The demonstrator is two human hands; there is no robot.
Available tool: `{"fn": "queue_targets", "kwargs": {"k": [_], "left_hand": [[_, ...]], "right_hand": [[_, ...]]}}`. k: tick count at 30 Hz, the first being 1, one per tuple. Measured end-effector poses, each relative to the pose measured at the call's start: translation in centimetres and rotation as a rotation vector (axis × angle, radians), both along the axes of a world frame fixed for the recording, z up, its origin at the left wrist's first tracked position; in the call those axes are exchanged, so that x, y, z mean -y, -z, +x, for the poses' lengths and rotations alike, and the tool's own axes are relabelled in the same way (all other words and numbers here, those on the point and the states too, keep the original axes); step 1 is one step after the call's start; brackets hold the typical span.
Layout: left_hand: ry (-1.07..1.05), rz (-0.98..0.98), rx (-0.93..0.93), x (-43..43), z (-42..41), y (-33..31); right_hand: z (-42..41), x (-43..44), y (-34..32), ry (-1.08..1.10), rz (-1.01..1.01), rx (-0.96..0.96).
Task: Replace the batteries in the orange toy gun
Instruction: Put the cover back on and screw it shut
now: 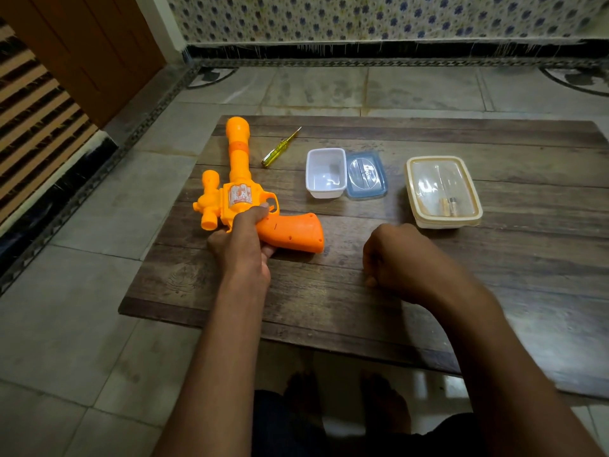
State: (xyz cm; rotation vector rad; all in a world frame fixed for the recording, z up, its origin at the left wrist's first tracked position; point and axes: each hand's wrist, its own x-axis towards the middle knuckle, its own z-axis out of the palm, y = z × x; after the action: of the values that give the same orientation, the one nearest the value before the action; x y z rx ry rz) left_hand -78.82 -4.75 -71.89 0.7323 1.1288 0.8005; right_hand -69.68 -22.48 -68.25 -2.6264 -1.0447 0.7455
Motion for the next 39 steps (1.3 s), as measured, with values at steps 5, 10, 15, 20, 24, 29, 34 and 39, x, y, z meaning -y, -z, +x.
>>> {"fn": "queue_targets", "kwargs": {"k": [5,10,15,20,24,29,34,39], "left_hand": [[0.000,-0.001,0.001,0.0,0.0,0.0],[0.002,0.002,-0.003,0.0,0.1,-0.1],[0.000,0.003,0.007,0.0,0.0,0.0],[-0.005,0.004,0.010,0.1,-0.1,-0.1],[0.007,0.003,0.005,0.2,-0.1,-0.3],[-0.008,0.003,0.009,0.1,-0.1,-0.3],[0.006,0.020,-0.008,0.1,-0.1,0.1],[0.003,0.024,0.012,0.0,-0.1,0.0]], "right_hand": [[-0.2,0.1,0.0,-0.034,0.004,0.037],[-0.3,0.2,-0.2,-0.027,0.056,0.077],[-1.0,0.0,-0.7,-0.014,0.028,0.111],[-1.6,-0.2,-0.8,-0.071,0.043,0.167],[-0.8,-0.6,0.1,-0.062,0.184,0.107],[-1.1,-2.1,2.1,0.057,0.741,0.107],[-1.9,-4.9,3.4,0.011,0.991,0.076],[-2.5,-6.2,4.4,-0.052,1.038,0.080]]}}
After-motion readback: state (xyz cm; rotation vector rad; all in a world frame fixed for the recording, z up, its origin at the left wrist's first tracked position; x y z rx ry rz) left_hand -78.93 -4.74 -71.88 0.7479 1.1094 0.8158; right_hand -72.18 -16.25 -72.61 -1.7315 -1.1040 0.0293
